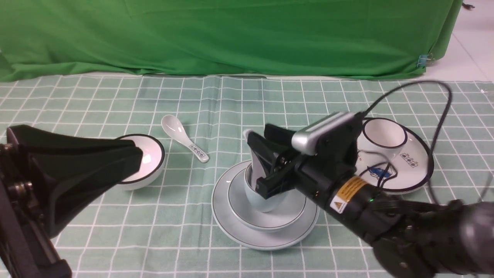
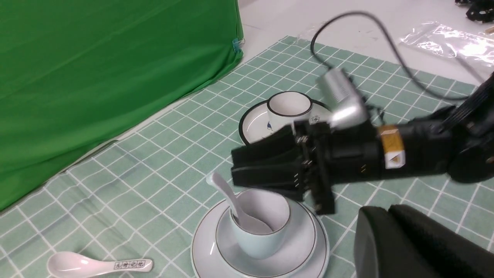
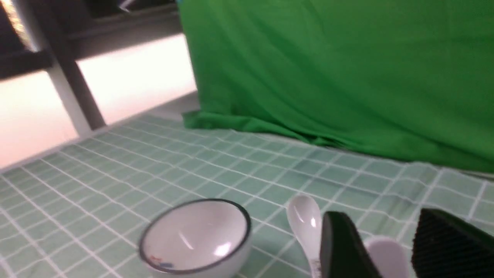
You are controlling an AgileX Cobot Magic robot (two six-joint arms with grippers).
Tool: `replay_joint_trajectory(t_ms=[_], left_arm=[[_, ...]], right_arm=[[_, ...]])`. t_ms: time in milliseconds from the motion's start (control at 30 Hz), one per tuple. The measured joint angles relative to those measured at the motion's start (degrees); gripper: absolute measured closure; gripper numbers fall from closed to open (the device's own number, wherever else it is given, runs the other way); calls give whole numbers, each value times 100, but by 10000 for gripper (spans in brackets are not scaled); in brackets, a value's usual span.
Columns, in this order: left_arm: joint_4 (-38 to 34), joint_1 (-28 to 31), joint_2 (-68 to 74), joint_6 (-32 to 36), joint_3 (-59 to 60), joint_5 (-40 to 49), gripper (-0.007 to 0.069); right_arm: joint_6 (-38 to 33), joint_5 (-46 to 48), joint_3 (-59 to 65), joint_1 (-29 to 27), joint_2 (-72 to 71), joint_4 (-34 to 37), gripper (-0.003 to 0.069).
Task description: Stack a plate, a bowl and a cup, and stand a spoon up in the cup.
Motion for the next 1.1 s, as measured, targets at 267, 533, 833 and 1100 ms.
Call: replay_joint_trajectory(t_ms=[267,533,833,1100], left_arm=[[-221,0,-1442,20,1652,-1620,615],[-383,0,-2048,20,3438,-3794,615],[91,0,-2048,20,4277,-3929,613],[149,0,-2050,20,4624,-3486,613]], right_arm=[[792,4425,77,77,-2859,-821,433],[1035,8309,92,550,-5009,-859,537],[1483,9708,109,724,-5944,-852,573],[1490,9778,109,730,-6072,-852,550]])
